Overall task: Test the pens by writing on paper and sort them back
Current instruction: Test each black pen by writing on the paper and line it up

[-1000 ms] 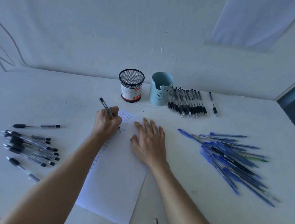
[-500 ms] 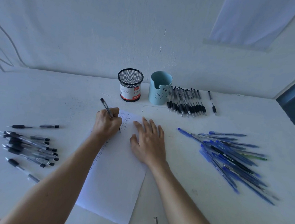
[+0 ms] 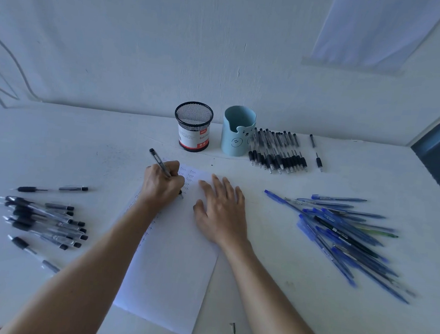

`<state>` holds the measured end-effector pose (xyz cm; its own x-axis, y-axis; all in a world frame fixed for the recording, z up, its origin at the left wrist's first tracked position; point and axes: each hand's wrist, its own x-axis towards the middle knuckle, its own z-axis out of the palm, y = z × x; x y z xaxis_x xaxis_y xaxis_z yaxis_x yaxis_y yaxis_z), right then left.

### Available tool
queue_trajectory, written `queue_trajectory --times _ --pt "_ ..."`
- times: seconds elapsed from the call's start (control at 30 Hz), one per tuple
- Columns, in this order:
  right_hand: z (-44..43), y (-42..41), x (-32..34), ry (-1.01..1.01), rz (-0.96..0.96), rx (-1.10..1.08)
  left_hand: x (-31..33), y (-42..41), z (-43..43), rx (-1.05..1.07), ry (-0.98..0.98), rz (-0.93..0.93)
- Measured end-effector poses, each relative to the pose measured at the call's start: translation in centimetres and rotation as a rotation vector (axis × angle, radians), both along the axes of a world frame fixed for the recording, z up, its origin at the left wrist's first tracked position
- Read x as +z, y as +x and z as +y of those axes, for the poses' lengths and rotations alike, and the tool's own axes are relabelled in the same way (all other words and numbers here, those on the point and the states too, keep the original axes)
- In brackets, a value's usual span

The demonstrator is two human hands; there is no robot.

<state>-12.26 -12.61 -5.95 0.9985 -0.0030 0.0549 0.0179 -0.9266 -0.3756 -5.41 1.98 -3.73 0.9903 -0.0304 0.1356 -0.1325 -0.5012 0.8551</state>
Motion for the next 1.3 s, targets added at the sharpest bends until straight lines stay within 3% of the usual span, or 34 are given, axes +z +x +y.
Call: queue_trajectory --times 0.2,0.37,0.43,0.77,0.93,1.07,1.17,1.3 --pt "-0.1 0.1 -0.2 -0.010 -0.008 0.005 -0.2 0.6 0.2 0.044 0.004 0.020" --pt "0.2 0.0 -0.6 -0.037 -0.113 -0.033 0.2 0.9 1.2 0.090 -0.478 0.114" --pt "0.2 0.0 -0.6 -0.037 -0.107 -0.036 0.0 1.1 1.2 0.139 -0.587 0.133" --pt "0.1 0.0 -0.2 -0.016 -0.044 -0.010 0.1 1.1 1.3 0.065 -0.456 0.113" --pt "0.0 0.0 -0.3 -0.025 -0.058 -0.007 1.3 0.4 1.1 -0.045 -0.244 0.147" --pt "0.2 -0.1 -0.4 -0.019 -0.090 -0.035 1.5 0.2 0.5 -0.062 0.287 0.198" --pt "0.2 -0.1 -0.4 -0.012 -0.087 -0.042 1.6 -0.3 -0.2 -0.095 0.574 0.268" --pt "0.0 0.0 -0.4 -0.002 -0.070 -0.030 2.1 -1.2 -1.0 -0.086 0.679 0.277"
